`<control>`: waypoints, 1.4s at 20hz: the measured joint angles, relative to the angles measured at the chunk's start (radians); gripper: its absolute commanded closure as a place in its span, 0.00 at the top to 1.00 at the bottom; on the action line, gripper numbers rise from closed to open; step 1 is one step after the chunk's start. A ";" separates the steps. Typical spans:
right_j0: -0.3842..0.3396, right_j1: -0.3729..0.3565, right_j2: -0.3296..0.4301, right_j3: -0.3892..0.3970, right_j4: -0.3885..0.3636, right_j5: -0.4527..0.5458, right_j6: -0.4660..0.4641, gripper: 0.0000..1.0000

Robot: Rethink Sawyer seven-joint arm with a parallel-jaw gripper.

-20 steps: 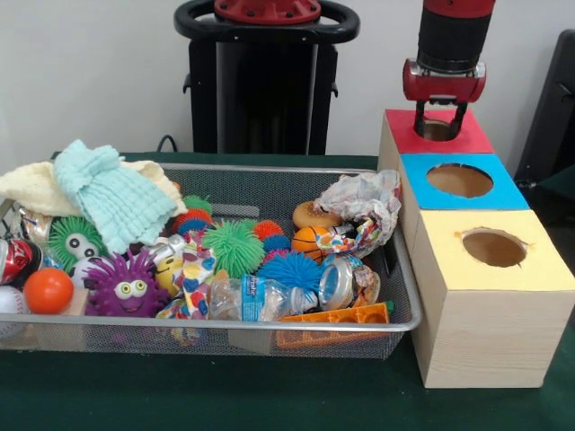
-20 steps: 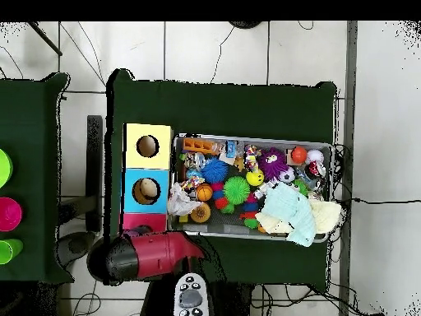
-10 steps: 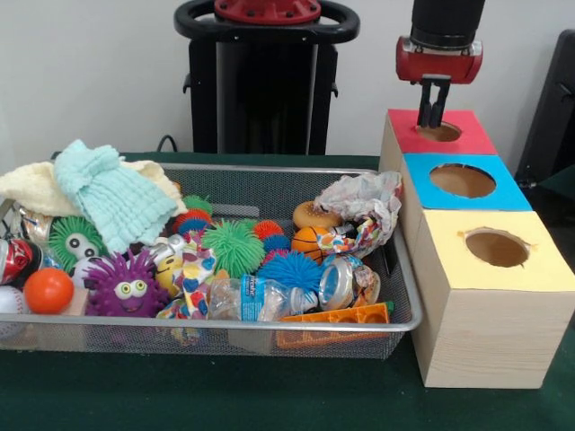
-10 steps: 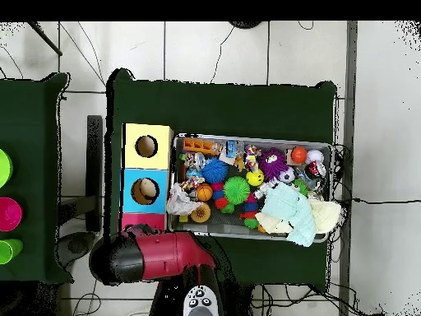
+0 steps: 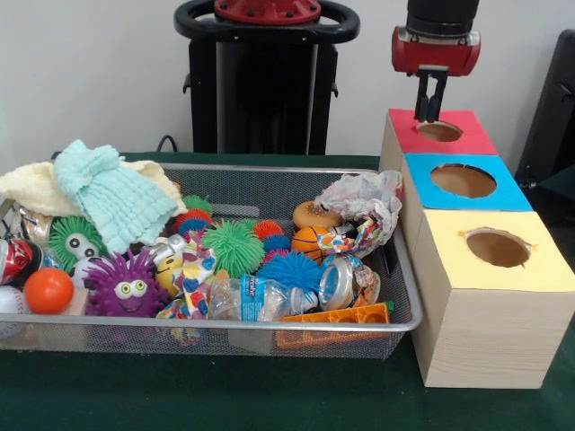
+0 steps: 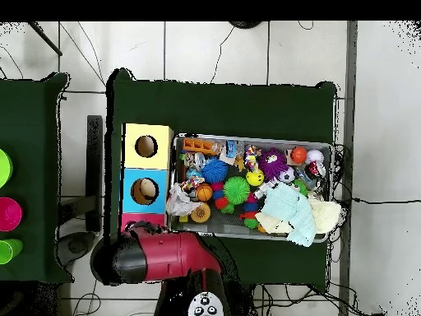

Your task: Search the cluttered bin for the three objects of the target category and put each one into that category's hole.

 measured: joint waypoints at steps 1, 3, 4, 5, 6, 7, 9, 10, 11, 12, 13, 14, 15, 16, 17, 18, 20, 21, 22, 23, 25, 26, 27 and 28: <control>-0.001 -0.002 0.000 0.000 0.000 0.000 0.000 0.00; -0.002 -0.005 0.000 0.000 0.000 0.000 0.000 0.00; -0.005 -0.008 0.000 0.000 0.000 0.000 0.000 0.00; -0.007 -0.009 0.000 0.000 0.000 0.000 0.000 0.00; -0.009 -0.009 0.000 0.000 0.000 0.000 0.000 0.00; -0.016 -0.009 0.000 0.000 0.000 0.000 0.000 0.00; -0.019 -0.009 -0.001 -0.001 0.000 0.000 0.000 0.00; -0.020 -0.008 -0.003 -0.002 0.000 0.000 0.000 0.00; -0.019 -0.008 -0.007 -0.004 -0.001 0.002 0.000 0.00; -0.005 -0.005 -0.033 -0.026 -0.024 0.024 0.000 0.00; 0.000 -0.004 -0.043 -0.035 -0.034 0.034 0.000 0.00; 0.006 -0.004 -0.053 -0.045 -0.046 0.045 0.000 0.00; 0.013 -0.004 -0.066 -0.059 -0.063 0.063 0.000 0.00; 0.019 -0.006 -0.080 -0.074 -0.084 0.085 0.000 0.00; 0.021 -0.009 -0.095 -0.095 -0.113 0.118 0.000 0.00; 0.019 -0.011 -0.099 -0.103 -0.124 0.129 0.000 0.00; -0.012 -0.023 -0.104 -0.121 -0.164 0.152 0.000 0.00; -0.026 -0.026 -0.104 -0.121 -0.171 0.149 0.000 0.00; -0.041 -0.029 -0.104 -0.121 -0.178 0.147 0.000 0.00; -0.059 -0.031 -0.104 -0.121 -0.185 0.140 0.000 0.00; -0.125 -0.031 -0.105 -0.119 -0.211 0.092 0.000 0.00; -0.140 -0.030 -0.105 -0.117 -0.218 0.075 0.000 0.00; -0.169 -0.028 -0.105 -0.114 -0.231 0.036 0.000 0.00; -0.197 -0.024 -0.106 -0.109 -0.245 -0.009 0.000 0.00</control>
